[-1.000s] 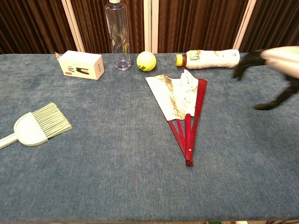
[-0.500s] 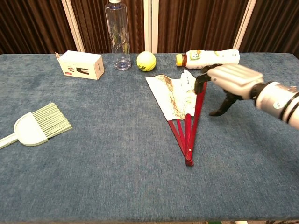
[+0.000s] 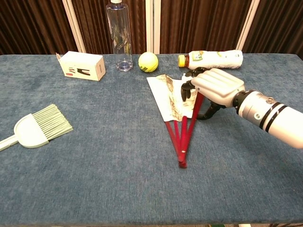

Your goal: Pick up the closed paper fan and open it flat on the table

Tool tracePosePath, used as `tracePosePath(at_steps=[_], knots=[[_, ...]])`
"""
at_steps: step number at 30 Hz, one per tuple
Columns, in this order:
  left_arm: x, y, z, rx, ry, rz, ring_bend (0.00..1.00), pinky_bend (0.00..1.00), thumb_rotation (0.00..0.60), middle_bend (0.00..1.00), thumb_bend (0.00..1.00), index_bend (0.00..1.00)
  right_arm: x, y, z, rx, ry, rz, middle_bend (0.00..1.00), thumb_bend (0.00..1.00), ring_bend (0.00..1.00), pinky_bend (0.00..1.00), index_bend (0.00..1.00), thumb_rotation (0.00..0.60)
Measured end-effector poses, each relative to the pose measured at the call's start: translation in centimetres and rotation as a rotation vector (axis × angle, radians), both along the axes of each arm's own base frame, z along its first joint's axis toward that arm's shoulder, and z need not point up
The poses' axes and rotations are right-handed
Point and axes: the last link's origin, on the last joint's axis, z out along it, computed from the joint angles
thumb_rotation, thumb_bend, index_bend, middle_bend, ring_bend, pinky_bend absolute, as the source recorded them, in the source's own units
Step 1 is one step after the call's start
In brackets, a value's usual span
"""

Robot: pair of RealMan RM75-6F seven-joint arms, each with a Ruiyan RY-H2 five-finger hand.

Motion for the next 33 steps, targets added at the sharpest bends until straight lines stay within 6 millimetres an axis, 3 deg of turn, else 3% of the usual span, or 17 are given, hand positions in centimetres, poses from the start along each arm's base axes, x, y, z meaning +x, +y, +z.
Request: tracePosePath(at_steps=[6, 11, 22, 28, 33], knots=[[0.3, 0.7, 0.0, 0.002, -0.009, -0.023, 0.14, 0.18, 0.600, 0.22, 0.19, 0.22, 0.7, -0.5, -0.3, 0.000, 0.051, 0.082, 0.40, 0.57, 0.14, 0.08, 0.49, 0.600], [0.7, 1.9, -0.3, -0.003, -0.067, -0.049, 0.14, 0.18, 0.600, 0.22, 0.19, 0.22, 2.0, -0.6, -0.1, 0.017, 0.044, 0.164, 0.43, 0.71, 0.20, 0.12, 0.60, 0.600], [3.1, 7.4, -3.5, -0.136, -0.326, -0.101, 0.14, 0.18, 0.600, 0.22, 0.19, 0.22, 5.3, -0.5, 2.5, 0.109, -0.098, 0.339, 0.48, 0.72, 0.25, 0.17, 0.66, 0.600], [5.4, 10.9, -6.6, -0.270, -0.501, -0.099, 0.14, 0.18, 0.600, 0.22, 0.19, 0.22, 7.1, -0.4, 3.6, 0.159, -0.210, 0.333, 0.48, 0.72, 0.25, 0.17, 0.66, 0.600], [8.4, 13.2, -9.8, -0.364, -0.632, -0.130, 0.14, 0.18, 0.600, 0.22, 0.19, 0.22, 9.0, -0.7, 4.3, 0.194, -0.294, 0.305, 0.48, 0.72, 0.25, 0.17, 0.66, 0.600]])
